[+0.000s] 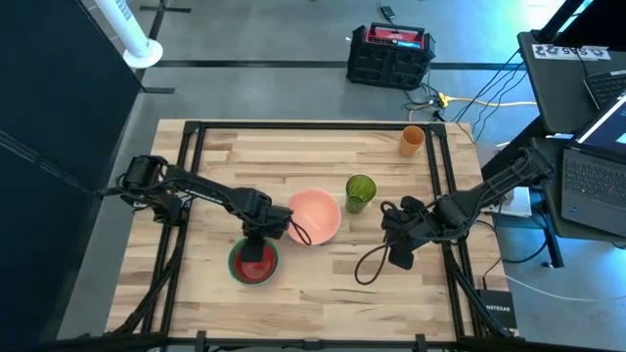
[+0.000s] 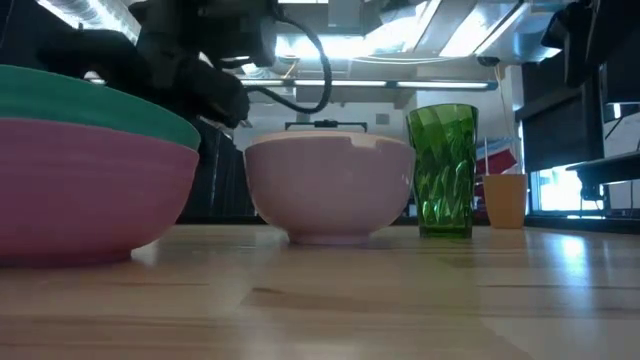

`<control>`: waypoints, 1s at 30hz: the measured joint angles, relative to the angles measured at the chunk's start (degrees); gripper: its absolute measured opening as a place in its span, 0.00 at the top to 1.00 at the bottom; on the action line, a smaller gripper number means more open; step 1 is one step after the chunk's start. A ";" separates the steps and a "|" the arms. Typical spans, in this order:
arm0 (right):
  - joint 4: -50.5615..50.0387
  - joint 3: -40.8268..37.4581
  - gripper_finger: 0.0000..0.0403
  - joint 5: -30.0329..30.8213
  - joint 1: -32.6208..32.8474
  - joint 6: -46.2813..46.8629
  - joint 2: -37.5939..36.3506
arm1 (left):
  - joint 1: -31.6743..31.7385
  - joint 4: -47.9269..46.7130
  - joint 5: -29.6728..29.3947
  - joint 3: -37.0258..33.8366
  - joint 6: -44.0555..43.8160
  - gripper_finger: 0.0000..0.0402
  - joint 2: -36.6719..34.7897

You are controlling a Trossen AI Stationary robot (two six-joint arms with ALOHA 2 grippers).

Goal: Nest bowls inside each other
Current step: Stack the stacked bowls on top of the light orange bowl

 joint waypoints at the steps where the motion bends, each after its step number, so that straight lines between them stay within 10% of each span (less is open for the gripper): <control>1: -0.43 0.00 0.52 0.50 0.30 0.27 -0.16 | -0.01 -1.00 -0.15 0.90 0.16 0.76 -0.16; 16: -5.59 -2.21 0.52 7.73 12.07 16.41 -1.42 | 2.78 -16.52 -1.33 20.74 1.94 0.92 -1.65; 30: 4.62 -11.70 0.52 8.27 21.69 35.15 -1.09 | 15.24 -7.97 -3.49 30.12 3.19 0.92 10.57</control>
